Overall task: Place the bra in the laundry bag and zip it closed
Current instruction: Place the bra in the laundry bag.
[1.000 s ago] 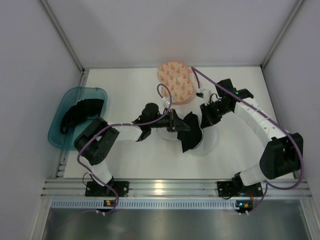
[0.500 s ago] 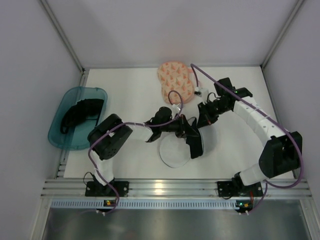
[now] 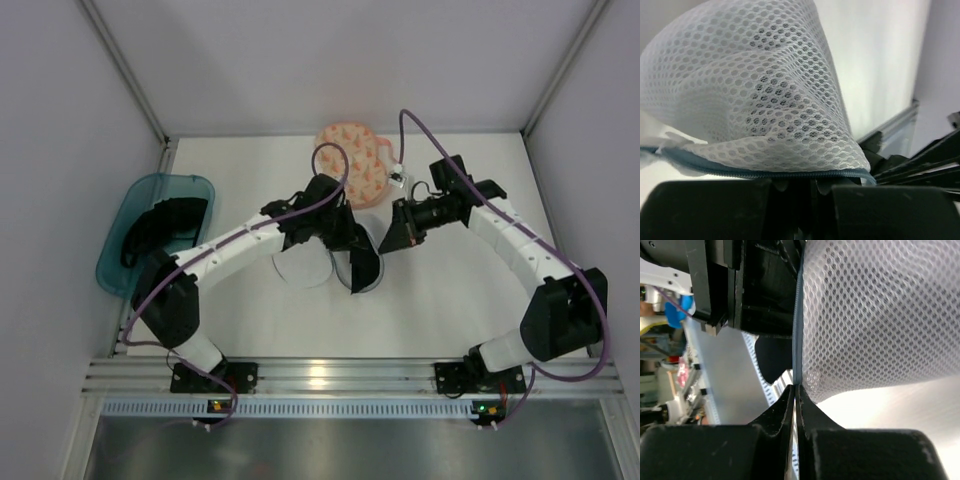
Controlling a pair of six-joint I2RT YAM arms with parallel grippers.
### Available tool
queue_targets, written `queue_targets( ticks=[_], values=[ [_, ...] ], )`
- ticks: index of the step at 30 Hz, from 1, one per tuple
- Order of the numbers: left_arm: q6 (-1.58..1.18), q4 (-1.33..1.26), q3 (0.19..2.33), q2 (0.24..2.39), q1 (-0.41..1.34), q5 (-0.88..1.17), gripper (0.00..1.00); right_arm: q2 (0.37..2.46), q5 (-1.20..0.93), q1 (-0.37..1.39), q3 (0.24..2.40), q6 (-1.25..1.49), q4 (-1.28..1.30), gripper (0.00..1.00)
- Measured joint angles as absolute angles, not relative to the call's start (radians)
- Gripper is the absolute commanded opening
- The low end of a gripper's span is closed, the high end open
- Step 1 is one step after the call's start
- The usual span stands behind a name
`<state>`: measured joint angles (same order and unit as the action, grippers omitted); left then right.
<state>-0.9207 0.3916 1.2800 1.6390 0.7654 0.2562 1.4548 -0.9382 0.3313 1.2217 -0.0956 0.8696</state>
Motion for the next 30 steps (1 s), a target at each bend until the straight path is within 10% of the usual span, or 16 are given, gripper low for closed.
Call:
queue_targets(
  ticks=[13,30],
  values=[
    [-0.731,0.744,1.393,1.727,0.799,-0.098,0.00,1.457,-1.143,0.332,0.941,0.469,0.334,0.00],
    [-0.883,0.610,1.623,2.014,0.820,0.192,0.00,1.477,-1.211,0.229,0.825,0.621,0.173,0.00]
  ],
)
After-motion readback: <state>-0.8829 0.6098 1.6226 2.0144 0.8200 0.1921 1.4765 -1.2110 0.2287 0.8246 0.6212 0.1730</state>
